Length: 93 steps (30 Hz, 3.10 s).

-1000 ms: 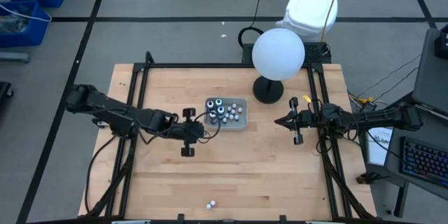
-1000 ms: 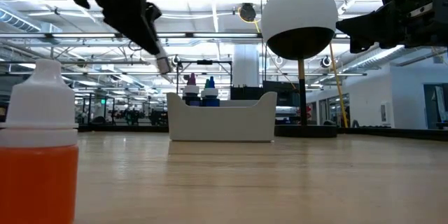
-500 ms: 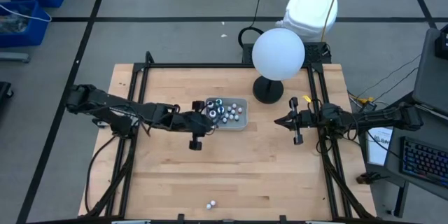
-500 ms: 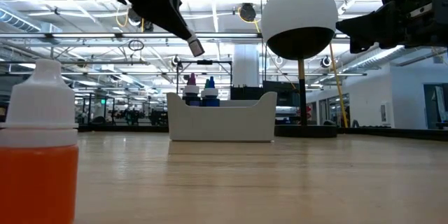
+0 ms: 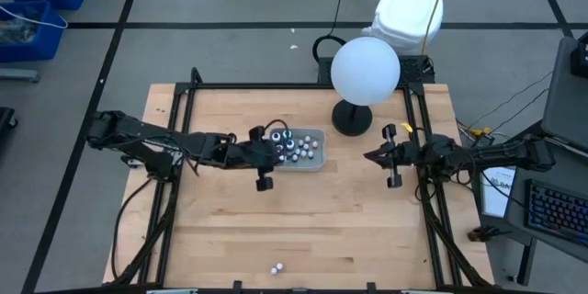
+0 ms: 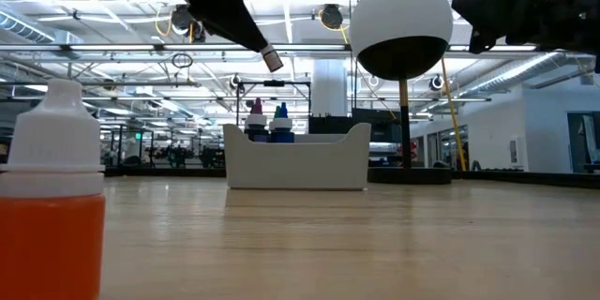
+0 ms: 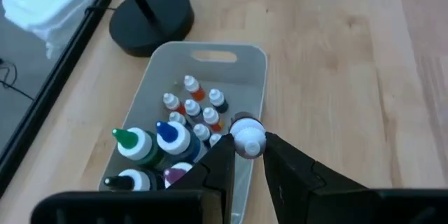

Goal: Pick & Place food coloring
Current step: Put the small red food coloring bottle into the gray bin

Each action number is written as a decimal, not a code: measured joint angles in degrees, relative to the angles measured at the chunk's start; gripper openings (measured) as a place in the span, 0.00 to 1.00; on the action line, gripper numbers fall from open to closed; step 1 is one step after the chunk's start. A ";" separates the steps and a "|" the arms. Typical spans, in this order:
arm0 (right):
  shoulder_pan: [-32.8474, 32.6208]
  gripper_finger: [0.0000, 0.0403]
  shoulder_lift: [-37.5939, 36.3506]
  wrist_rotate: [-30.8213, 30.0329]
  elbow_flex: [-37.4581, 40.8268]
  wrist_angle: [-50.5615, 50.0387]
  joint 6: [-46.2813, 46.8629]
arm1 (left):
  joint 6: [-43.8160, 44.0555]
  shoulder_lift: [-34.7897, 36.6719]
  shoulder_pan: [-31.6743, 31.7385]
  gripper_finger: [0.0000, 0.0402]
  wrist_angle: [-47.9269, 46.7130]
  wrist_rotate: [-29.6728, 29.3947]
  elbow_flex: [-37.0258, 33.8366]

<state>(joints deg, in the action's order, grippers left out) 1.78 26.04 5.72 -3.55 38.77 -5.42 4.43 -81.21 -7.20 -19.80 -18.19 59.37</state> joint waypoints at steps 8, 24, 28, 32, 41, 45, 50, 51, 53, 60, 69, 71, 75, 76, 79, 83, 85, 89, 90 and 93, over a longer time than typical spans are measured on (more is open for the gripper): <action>0.00 0.00 0.00 -0.07 0.00 0.01 -0.50 | 0.46 0.00 6.04 0.18 7.62 4.73 0.00; 0.00 0.00 0.47 -0.02 0.00 -1.96 0.20 | -8.12 -18.78 14.31 0.18 -3.04 12.62 20.58; 0.00 0.00 0.50 0.05 -0.01 -2.20 0.23 | -10.65 -24.48 14.72 0.18 -5.70 12.39 25.55; 0.00 0.00 0.52 0.09 0.00 -2.41 0.23 | -11.63 -27.81 15.84 0.18 -6.06 12.37 27.20; 0.00 0.00 0.55 0.11 -0.01 -5.38 0.25 | -11.35 -30.94 18.70 0.18 -6.13 12.35 27.21; 0.00 0.00 0.55 0.11 -0.01 -5.38 0.25 | -11.21 -31.02 18.85 0.18 -5.86 13.69 27.21; 0.00 0.00 0.55 0.11 0.00 -5.01 0.23 | -11.41 -31.02 18.68 0.18 -5.89 13.82 27.21; 0.00 0.00 0.55 0.11 -0.01 -4.75 0.24 | -11.41 -31.21 18.69 0.18 -5.85 13.73 27.21; 0.00 0.00 0.55 0.11 0.00 -4.71 0.23 | -11.35 -31.82 18.69 0.18 -5.60 13.69 27.23; -0.01 0.00 0.55 0.11 0.00 -4.79 0.23 | -11.30 -33.28 18.47 0.18 -5.64 13.67 27.19; 0.00 0.00 0.56 0.11 0.00 -4.77 0.25 | -11.66 -35.33 18.56 0.18 -4.30 11.68 27.17; 0.00 0.00 0.57 0.11 -0.02 -4.79 0.23 | -11.68 -35.86 18.61 0.18 -3.42 11.05 27.19; 0.00 0.00 0.66 0.11 -0.01 -4.81 0.23 | -11.69 -35.94 18.88 0.18 -3.92 10.93 27.19; 0.00 0.00 0.69 0.11 0.00 -4.77 0.24 | -11.68 -36.09 18.86 0.18 -3.94 10.75 27.19; 0.00 0.00 0.70 0.11 0.00 -4.74 0.25 | -12.13 -36.33 18.95 0.18 -4.34 10.68 27.17; 0.00 0.00 0.70 0.11 0.00 -4.77 0.25 | -13.06 -37.00 19.40 0.18 -4.47 10.88 27.19; 0.00 0.00 0.70 0.11 -0.02 -4.77 0.25 | -12.91 -37.43 19.54 0.18 -4.76 10.85 27.15; 0.00 0.00 0.70 0.11 -0.01 -4.82 0.25 | -13.30 -37.55 19.56 0.18 -4.38 12.41 27.15; 0.00 0.00 0.70 0.11 -0.02 -4.79 0.25 | -13.68 -37.55 19.52 0.18 -4.26 13.07 27.15; 0.00 0.00 0.70 0.13 0.00 -4.82 0.25 | -15.23 -37.55 19.47 0.20 -3.91 13.51 27.15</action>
<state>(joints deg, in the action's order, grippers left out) 1.78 26.74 5.84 -3.55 33.95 -5.17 -10.80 -118.76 12.27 -23.71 -4.68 86.52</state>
